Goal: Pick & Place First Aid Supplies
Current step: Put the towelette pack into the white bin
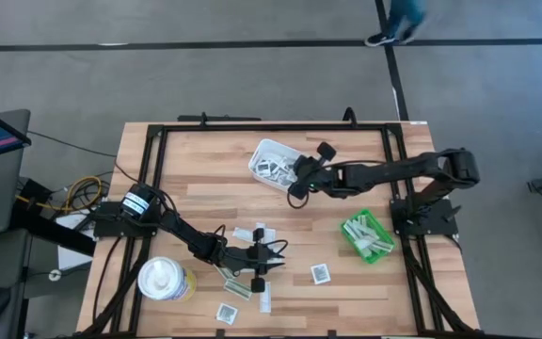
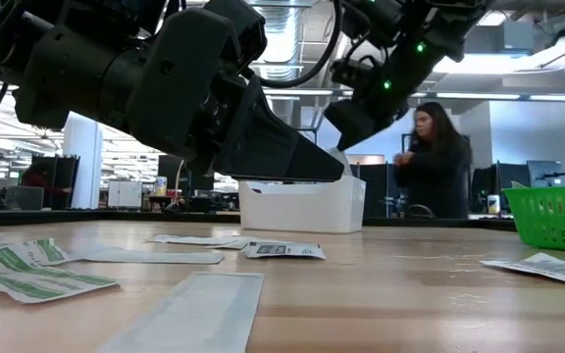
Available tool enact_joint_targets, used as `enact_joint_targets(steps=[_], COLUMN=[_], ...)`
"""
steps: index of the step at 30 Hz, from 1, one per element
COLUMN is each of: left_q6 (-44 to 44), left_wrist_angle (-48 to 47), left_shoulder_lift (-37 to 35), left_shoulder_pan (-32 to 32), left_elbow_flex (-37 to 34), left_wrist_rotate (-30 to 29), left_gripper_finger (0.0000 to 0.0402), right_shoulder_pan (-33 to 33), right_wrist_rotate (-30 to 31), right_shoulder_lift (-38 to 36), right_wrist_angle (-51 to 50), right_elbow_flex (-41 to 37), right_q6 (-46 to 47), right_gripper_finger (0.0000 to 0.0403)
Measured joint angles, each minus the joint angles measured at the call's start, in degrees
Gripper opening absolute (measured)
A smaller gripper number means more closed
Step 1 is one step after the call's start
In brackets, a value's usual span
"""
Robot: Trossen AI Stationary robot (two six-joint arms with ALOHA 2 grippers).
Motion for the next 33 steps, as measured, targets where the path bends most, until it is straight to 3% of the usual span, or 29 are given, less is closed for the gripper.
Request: enact_joint_targets(steps=[4,11,17,25,30,33], left_q6=[0.00,0.00,0.00,0.00,-0.43,-1.60], left_wrist_angle=[-0.02,-0.02,-0.02,-0.02,-0.26,-0.69], left_shoulder_lift=[0.00,0.00,0.00,0.00,0.00,0.00], left_shoulder_pan=[0.01,0.01,0.01,-0.19,-0.16,-0.16], left_elbow_flex=[0.00,0.00,0.00,0.00,0.00,0.00], left_wrist_rotate=[-0.01,-0.01,-0.01,-0.01,-0.02,-0.46], left_gripper_finger=[0.0081,0.0081,0.0081,0.0081,0.0081,0.0081], right_shoulder_pan=[0.14,0.05,-2.74,-5.33,-1.62,2.91], right_wrist_rotate=[-0.16,-4.44,-5.24,-16.25,-30.08,-33.56], right_shoulder_lift=[-0.13,-0.13,0.31,-1.06,-5.08,-9.11], right_wrist_angle=[-1.07,-7.57,-9.32,-10.58,-12.87,-17.57], right_elbow_flex=[3.02,8.76,9.14,9.04,9.06,9.06], right_q6=[-4.56,-3.12,-3.01,4.11,4.29,4.26], right_gripper_finger=[0.0001,0.0003,0.0054,0.0131,0.0141,0.0139])
